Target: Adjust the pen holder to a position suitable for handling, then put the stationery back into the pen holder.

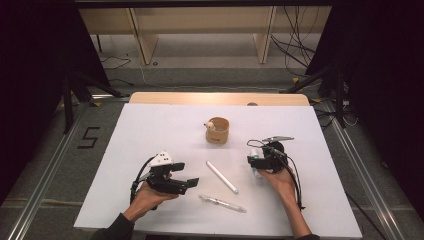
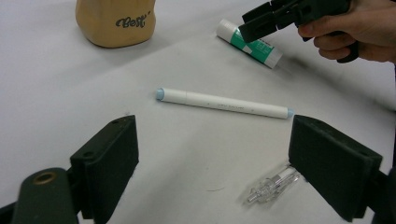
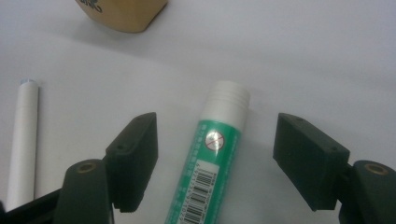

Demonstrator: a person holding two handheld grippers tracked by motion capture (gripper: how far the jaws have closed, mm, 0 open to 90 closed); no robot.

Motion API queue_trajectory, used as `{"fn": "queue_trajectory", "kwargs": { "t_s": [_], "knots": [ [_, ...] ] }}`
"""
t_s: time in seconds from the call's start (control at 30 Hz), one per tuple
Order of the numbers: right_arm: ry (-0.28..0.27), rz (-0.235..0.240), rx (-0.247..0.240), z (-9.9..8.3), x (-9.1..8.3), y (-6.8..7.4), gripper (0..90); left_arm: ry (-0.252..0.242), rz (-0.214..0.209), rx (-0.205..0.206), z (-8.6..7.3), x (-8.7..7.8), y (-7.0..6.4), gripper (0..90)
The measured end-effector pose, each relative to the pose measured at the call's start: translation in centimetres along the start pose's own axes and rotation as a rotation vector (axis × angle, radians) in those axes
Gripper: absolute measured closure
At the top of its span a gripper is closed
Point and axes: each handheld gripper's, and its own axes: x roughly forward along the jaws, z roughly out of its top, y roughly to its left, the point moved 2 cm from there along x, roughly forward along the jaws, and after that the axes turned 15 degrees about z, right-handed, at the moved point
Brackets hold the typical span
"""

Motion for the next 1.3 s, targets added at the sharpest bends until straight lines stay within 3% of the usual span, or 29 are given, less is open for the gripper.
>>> {"fn": "queue_trajectory", "kwargs": {
  "t_s": [0.43,0.77,0.97,1.3],
  "knots": [
    [0.040,-0.021,-0.011,0.9,0.9,0.2,34.4,-0.005,0.003,0.029,-0.1,0.0,-0.3,15.7],
    [0.075,-0.024,-0.002,1.0,1.6,0.2,36.4,-0.031,0.000,0.006,-0.1,-0.5,0.2,15.7],
    [0.093,-0.037,0.001,0.9,1.9,0.2,37.6,-0.032,-0.005,0.016,0.0,-0.3,0.0,15.7],
    [0.116,-0.049,0.002,1.3,2.2,0.2,47.3,-0.029,-0.001,0.016,-0.1,-0.2,0.0,15.7]
  ]
}}
